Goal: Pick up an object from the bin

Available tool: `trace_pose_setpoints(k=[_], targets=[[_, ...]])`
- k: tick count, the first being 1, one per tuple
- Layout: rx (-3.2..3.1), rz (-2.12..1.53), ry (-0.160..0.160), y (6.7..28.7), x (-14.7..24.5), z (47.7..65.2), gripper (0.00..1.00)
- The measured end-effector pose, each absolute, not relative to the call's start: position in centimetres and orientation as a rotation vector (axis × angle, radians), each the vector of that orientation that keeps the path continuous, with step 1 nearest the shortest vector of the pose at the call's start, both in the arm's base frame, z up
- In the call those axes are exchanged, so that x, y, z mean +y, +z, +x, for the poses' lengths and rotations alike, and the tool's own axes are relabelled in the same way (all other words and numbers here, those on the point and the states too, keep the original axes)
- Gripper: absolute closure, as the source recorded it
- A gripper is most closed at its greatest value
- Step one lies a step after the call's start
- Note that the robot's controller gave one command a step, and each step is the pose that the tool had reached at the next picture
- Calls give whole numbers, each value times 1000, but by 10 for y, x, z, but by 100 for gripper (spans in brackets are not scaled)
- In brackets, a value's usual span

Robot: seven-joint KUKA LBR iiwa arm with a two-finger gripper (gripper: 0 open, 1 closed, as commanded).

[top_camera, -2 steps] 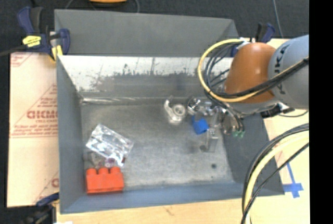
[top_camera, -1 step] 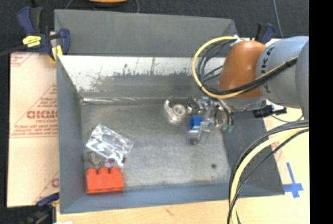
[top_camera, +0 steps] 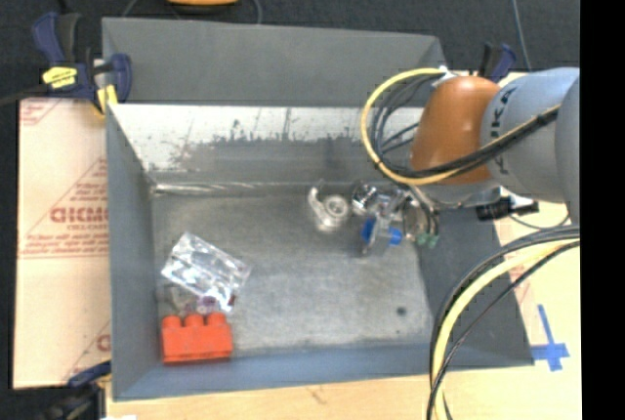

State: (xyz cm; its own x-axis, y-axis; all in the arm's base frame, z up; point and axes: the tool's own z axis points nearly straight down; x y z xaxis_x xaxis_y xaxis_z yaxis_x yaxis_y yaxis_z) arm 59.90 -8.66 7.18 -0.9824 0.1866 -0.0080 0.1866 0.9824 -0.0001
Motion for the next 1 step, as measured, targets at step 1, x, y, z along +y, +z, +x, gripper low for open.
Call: trace_pose_setpoints(k=[1], targets=[[3129, 39, -5, 301, -80, 551, 100]])
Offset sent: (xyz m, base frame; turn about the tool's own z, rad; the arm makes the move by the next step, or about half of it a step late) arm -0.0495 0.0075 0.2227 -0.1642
